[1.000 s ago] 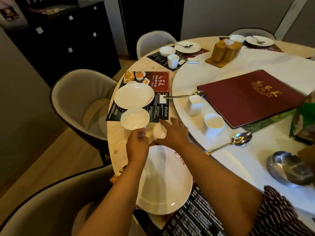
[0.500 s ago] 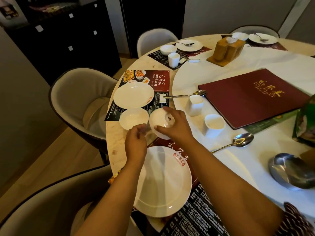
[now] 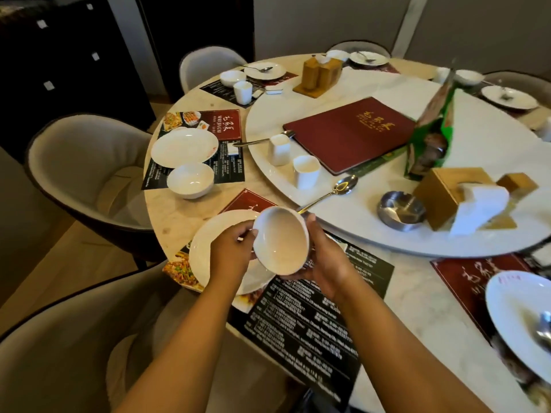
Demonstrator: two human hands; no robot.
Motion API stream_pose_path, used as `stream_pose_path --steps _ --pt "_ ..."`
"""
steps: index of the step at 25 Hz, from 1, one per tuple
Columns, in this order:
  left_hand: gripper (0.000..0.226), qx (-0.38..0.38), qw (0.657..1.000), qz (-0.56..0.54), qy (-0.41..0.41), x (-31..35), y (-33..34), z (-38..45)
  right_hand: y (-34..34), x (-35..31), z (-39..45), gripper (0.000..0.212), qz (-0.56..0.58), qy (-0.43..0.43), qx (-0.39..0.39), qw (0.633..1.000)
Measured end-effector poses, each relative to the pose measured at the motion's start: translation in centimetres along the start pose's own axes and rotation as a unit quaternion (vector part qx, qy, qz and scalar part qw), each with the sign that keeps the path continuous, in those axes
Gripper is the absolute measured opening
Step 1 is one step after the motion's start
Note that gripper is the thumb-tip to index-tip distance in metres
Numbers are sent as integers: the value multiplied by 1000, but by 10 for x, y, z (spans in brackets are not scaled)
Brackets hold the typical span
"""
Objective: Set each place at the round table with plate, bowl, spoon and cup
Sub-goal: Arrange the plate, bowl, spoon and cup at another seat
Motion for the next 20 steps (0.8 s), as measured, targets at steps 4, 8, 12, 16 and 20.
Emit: stream_pose_path --steps 4,8,12,16,20 --pt "26 -37 997 63 -23 -16 -2 -41 -37 14 -26 32 -78 -36 121 989" --pt "29 -88 991 94 -42 -36 7 -70 -65 40 -44 29 -118 -10 180 976" --pt "30 -115 989 90 -28 -44 12 -85 -81 54 -44 23 -130 4 203 971" --pt "33 -126 988 92 -11 -51 15 -89 -85 62 -40 33 -137 22 208 968" --pt "33 -129 983 131 -1 -50 16 -87 -89 58 -39 34 -189 17 203 961"
Point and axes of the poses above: each hand's wrist, its own z-axis towards the middle knuckle, its own y-axis out of the palm, x = y × z, the point moved 5 cm from there along z, towards the middle knuckle, and after that the axes turned 13 degrees about x, right-handed, at the moved point
